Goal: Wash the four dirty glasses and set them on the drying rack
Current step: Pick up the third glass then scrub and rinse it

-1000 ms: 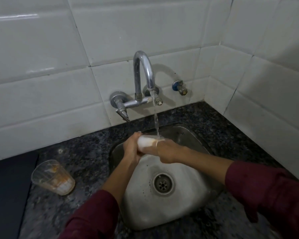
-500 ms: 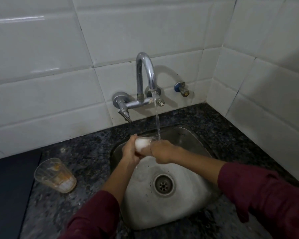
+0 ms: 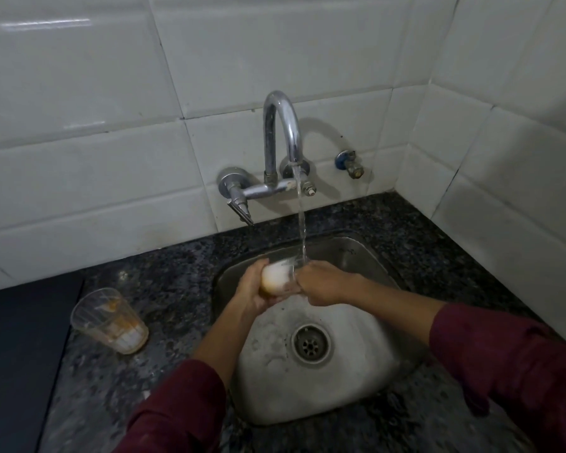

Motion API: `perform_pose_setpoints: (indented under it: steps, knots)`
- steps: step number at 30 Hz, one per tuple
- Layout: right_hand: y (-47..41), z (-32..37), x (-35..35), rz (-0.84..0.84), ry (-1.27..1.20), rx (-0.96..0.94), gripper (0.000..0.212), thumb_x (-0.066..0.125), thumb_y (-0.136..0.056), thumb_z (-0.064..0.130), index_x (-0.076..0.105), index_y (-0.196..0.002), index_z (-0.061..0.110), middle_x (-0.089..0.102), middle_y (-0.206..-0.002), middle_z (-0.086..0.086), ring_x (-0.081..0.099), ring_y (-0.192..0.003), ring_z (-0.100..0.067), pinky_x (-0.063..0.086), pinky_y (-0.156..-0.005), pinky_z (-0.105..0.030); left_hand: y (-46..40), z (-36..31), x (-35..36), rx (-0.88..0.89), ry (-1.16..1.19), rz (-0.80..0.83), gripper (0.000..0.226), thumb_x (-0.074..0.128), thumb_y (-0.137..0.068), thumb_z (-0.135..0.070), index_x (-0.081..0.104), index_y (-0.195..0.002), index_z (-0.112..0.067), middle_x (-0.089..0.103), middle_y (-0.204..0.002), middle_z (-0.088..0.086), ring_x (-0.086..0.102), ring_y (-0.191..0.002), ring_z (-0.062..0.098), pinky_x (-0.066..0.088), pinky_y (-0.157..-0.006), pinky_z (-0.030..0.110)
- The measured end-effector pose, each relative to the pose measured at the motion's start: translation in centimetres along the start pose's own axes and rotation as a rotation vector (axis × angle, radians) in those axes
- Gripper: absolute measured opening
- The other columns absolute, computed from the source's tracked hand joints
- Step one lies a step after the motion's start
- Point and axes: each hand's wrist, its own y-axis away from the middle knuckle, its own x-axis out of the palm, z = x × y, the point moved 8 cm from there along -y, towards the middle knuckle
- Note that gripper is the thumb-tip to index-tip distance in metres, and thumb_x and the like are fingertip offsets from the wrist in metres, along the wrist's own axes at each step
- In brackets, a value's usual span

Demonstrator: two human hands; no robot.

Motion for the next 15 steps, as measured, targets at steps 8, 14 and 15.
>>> perform_pose_setpoints:
  steps: [8,14,15]
  knots:
    - [0.2,0.8,1.3,0.225,-1.284,0.040,0.057,0.049,-0.088,-0.008,0.044,-0.138,0.018,0.057,-0.129,0.002,0.056,-0.113,-0.012,0.049,-0.087,-0.030,0.9,-1.0,0.9,0.157,0.035,0.084,0.034,0.060,-0.086,-0.032,0.063,-0.108,-0.006,0.067,-0.092,0.015,0.066,-0.068,0.023,0.055,-0.055,0.029]
    - [0.0,0.0,1.7,0.040,-0.292,-0.062,0.047,0.050,-0.091,0.005,0.045,-0.135,0.016,0.050,-0.134,-0.010,0.051,-0.118,-0.030,0.045,-0.098,-0.040,1.6,-0.6,0.1,0.071,-0.030,0.036,0.025,0.058,-0.091,-0.032,0.061,-0.103,-0.011,0.068,-0.095,0.014,0.065,-0.077,0.027,0.057,-0.054,0.039]
    - [0.0,0.1,1.4,0.013,-0.379,-0.081,0.045,0.053,-0.090,0.006,0.049,-0.134,0.016,0.051,-0.135,-0.010,0.050,-0.121,-0.028,0.042,-0.102,-0.038,1.6,-0.4,0.1,0.046,-0.020,0.070,0.027,0.056,-0.092,-0.033,0.062,-0.101,-0.008,0.070,-0.092,0.016,0.066,-0.077,0.028,0.058,-0.058,0.042]
